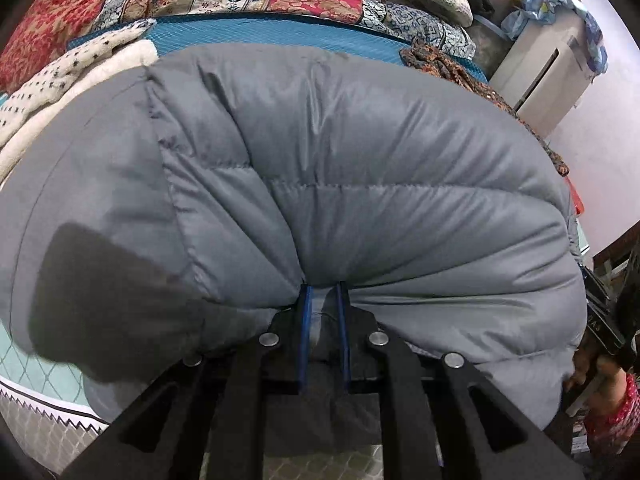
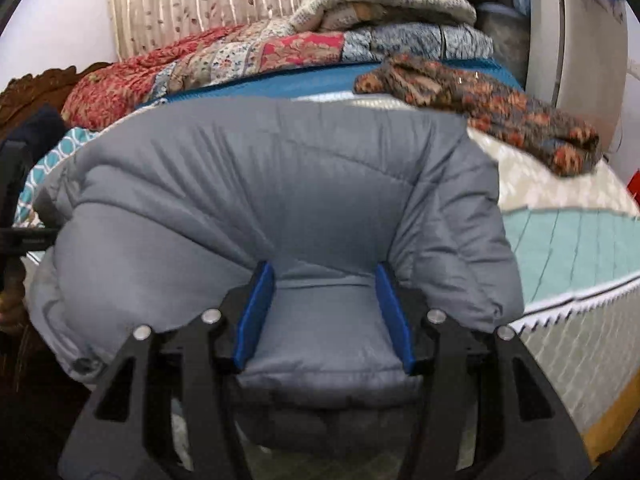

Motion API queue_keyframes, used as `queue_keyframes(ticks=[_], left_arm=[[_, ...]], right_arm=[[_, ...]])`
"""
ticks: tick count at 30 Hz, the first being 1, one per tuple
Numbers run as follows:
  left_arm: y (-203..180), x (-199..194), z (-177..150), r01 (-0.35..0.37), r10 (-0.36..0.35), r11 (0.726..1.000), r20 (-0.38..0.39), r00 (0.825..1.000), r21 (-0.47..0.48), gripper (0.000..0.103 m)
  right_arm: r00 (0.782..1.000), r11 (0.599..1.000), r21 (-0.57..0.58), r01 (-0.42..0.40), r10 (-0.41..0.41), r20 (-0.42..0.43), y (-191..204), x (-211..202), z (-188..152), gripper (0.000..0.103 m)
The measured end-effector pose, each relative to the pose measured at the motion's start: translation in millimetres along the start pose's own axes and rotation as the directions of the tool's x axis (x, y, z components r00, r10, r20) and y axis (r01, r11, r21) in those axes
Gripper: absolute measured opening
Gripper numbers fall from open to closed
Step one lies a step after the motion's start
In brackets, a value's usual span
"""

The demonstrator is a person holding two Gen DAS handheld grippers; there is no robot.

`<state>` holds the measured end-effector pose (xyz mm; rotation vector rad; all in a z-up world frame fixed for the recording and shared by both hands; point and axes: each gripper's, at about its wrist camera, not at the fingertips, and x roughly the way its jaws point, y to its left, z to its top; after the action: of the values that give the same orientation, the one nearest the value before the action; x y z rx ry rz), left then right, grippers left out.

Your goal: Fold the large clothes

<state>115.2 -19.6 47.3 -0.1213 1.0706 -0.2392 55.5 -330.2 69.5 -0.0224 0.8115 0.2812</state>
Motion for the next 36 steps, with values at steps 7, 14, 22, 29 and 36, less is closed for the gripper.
queue_keyframes(ticks=[7,14,22,29,36], left_arm=[[-15.3,3.7,-2.3,-0.089,0.089,0.995,0.006,0.996,0.050,0.019],[-24.2,6.0,-3.5,-0.170,0.170,0.983,0.009,0.985,0.068,0.019],[-25.7,4.0,-6.8,-0.208,0.208,0.976,0.007,0.978,0.056,0.019],[-26.9,3.6,-8.9,-0.216,0.216,0.975,0.007,0.976,0.059,0.019],[-30.2,3.5,-11.4,-0.230,0.230,0.971,0.011,0.973,0.063,0.019]], right_arm=[[0.999,1.000,0.020,0.013,-0.012,-0.043,-3.7,22.9,4.6,0.052],[0.997,0.999,0.003,0.046,-0.046,-0.061,-1.7,28.5,5.3,0.052],[0.994,0.996,0.001,0.084,-0.084,-0.072,2.4,23.1,6.9,0.051],[0.995,0.996,-0.001,0.090,-0.090,-0.052,2.7,17.8,2.9,0.051],[0.995,0.996,-0.002,0.090,-0.090,-0.044,2.2,16.4,3.4,0.051]])
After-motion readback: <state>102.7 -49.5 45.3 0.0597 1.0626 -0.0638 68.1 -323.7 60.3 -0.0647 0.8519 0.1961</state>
